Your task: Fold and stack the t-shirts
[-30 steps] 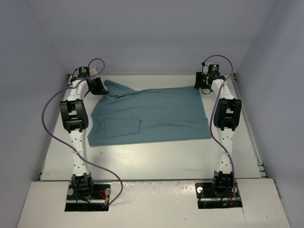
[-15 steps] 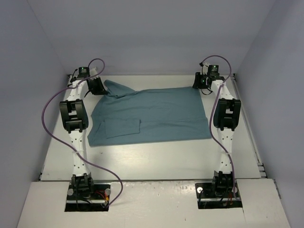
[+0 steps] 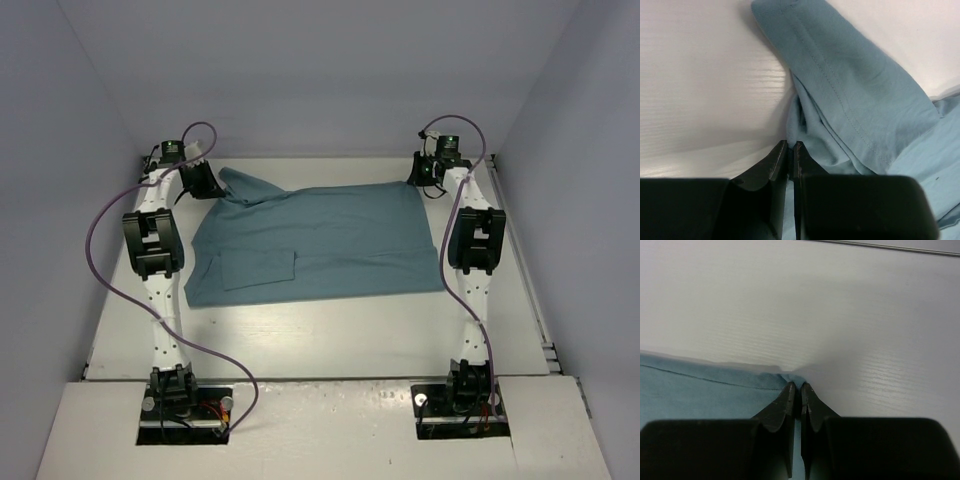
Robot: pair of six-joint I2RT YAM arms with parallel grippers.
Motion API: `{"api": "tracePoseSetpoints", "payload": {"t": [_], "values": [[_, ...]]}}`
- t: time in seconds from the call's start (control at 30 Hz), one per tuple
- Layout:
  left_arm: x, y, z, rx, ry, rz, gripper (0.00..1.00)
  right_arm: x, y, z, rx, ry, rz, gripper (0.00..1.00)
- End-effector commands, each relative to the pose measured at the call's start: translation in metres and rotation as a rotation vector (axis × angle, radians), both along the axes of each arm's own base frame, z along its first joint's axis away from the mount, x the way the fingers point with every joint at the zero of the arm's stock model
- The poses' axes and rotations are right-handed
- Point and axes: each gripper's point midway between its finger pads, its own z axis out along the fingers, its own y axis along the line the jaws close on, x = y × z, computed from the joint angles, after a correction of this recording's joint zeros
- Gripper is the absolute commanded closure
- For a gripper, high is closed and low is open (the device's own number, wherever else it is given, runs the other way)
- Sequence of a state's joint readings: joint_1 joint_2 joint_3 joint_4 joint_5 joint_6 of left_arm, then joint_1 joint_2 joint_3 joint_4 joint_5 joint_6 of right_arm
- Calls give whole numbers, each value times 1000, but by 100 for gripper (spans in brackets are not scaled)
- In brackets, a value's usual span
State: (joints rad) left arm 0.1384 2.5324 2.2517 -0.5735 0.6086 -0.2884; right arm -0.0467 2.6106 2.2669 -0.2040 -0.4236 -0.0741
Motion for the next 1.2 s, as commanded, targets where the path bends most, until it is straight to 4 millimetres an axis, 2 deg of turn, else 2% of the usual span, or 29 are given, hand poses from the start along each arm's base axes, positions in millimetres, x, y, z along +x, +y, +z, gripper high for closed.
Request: {"api": "tracePoseSetpoints", "payload": {"t": [0.0, 0.07, 0.13, 0.2, 0.27, 0.33, 0.6, 0.87, 1.17], "values": [[17, 9, 85, -15, -188, 3, 100, 14, -7, 82, -11, -156, 2, 100], [14, 11, 101, -18, -214, 1, 100, 9, -10, 91, -9, -161, 2, 100], [12, 11, 108, -17, -224, -4, 100, 5, -10, 101, -9, -170, 6, 100], [10, 11, 115, -16, -242, -12, 100, -1, -9, 100, -8, -157, 8, 100], [10, 11, 117, -28, -264, -16, 100, -6, -10, 109, -7, -166, 11, 100], [16, 13, 131, -44, -327, -11, 100, -9, -11, 110, -6, -162, 11, 100], [17, 12, 139, -96, -369, -9, 100, -13, -17, 121, 4, -172, 8, 100], [7, 24, 128, -121, -349, 10, 100, -22, -29, 117, 14, -152, -10, 100], [1, 22, 142, -132, -397, -38, 100, -32, -30, 129, 29, -157, -3, 100]]}}
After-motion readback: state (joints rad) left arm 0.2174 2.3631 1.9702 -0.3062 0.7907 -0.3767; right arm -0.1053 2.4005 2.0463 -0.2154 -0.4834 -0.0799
